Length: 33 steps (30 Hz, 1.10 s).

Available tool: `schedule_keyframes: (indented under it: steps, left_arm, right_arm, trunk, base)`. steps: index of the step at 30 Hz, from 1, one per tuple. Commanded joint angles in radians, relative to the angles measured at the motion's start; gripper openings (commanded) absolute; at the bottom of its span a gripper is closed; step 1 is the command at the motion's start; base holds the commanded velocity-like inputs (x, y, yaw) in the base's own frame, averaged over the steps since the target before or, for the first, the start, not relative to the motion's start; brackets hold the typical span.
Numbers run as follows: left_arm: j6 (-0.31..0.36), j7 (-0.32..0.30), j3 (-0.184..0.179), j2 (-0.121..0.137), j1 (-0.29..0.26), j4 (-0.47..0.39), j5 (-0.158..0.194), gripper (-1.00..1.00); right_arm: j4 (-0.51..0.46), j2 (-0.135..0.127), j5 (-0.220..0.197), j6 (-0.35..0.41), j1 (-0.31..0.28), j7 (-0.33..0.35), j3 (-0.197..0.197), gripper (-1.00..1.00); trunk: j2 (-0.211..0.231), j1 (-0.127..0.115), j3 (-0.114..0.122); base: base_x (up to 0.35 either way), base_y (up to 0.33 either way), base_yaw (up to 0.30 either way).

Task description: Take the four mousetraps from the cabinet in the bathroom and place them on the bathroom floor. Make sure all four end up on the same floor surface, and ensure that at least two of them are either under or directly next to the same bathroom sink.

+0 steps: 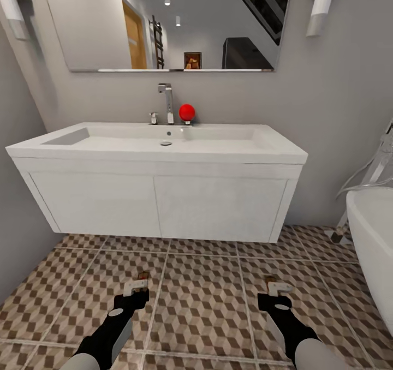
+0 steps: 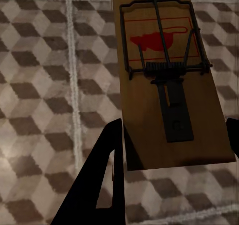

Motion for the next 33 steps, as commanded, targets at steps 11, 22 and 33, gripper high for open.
schedule_keyframes:
  steps: [11,22,33]
  left_arm:
    - [-0.001,0.002,0.004,-0.001,0.0,0.003,-0.001,-1.0]
    - [-0.002,0.002,0.003,-0.001,0.0,0.003,-0.001,-1.0]
    - [0.003,0.003,0.009,-0.004,-0.001,-0.001,0.001,-1.0]
  right_arm:
    - [0.0,0.0,0.009,0.003,0.0,-0.005,-0.006,-1.0]
    - [0.001,-0.001,0.002,0.006,0.0,-0.008,-0.011,-1.0]
    - [0.001,-0.001,0.007,0.006,0.0,-0.005,-0.005,-1.0]
  trunk:
    - [0.0,0.0,-0.001]
    - [0.0,0.0,-0.001]
    - [0.0,0.0,-0.001]
  base:
    - [0.07,0.02,-0.003]
    - [0.126,0.027,-0.031]
    - [0.001,0.0,-0.059]
